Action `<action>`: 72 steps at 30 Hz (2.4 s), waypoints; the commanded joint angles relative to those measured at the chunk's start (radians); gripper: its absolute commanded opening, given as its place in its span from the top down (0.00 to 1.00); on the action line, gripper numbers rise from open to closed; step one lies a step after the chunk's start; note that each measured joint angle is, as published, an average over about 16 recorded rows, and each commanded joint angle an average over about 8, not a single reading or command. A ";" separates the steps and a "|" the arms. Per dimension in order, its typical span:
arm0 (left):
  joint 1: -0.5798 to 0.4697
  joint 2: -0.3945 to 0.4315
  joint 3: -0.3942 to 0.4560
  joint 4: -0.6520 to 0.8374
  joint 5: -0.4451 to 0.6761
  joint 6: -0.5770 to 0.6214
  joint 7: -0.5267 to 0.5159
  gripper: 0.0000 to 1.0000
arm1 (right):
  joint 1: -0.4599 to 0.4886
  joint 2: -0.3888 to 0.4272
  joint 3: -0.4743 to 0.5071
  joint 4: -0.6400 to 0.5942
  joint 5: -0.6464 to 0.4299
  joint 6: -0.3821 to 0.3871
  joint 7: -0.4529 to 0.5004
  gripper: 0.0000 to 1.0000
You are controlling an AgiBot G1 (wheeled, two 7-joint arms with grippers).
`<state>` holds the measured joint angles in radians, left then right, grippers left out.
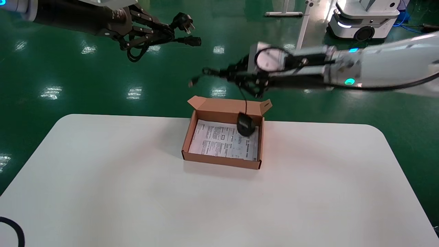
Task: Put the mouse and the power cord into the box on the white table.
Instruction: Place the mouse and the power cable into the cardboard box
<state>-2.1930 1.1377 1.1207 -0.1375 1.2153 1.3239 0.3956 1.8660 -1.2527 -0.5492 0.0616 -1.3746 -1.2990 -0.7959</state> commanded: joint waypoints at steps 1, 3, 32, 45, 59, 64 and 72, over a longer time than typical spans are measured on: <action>-0.005 0.016 0.000 0.022 0.000 0.001 0.007 1.00 | -0.023 -0.024 -0.006 -0.015 -0.009 0.018 -0.020 1.00; -0.007 0.024 0.003 0.037 0.004 0.006 0.008 1.00 | -0.034 -0.034 -0.010 -0.024 -0.015 0.042 -0.031 1.00; -0.040 0.036 0.021 0.119 0.031 0.053 0.033 1.00 | -0.159 -0.099 -0.068 0.017 -0.086 0.069 -0.062 0.89; -0.016 0.042 0.018 0.131 0.025 0.068 0.031 1.00 | -0.184 -0.099 -0.089 0.070 -0.083 0.142 -0.018 0.00; 0.089 0.090 -0.001 0.141 -0.001 0.061 0.015 1.00 | -0.135 -0.043 -0.096 0.063 -0.065 0.142 -0.001 0.00; 0.157 0.144 -0.019 0.140 -0.028 -0.004 0.018 1.00 | -0.078 0.057 -0.086 0.031 -0.054 0.076 -0.018 0.00; 0.304 0.215 -0.026 0.079 -0.040 -0.196 0.054 1.00 | -0.029 0.198 -0.096 -0.012 -0.070 -0.001 -0.067 0.00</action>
<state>-1.9001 1.3432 1.0965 -0.0640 1.1762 1.1442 0.4426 1.8309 -1.0655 -0.6446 0.0518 -1.4437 -1.2939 -0.8606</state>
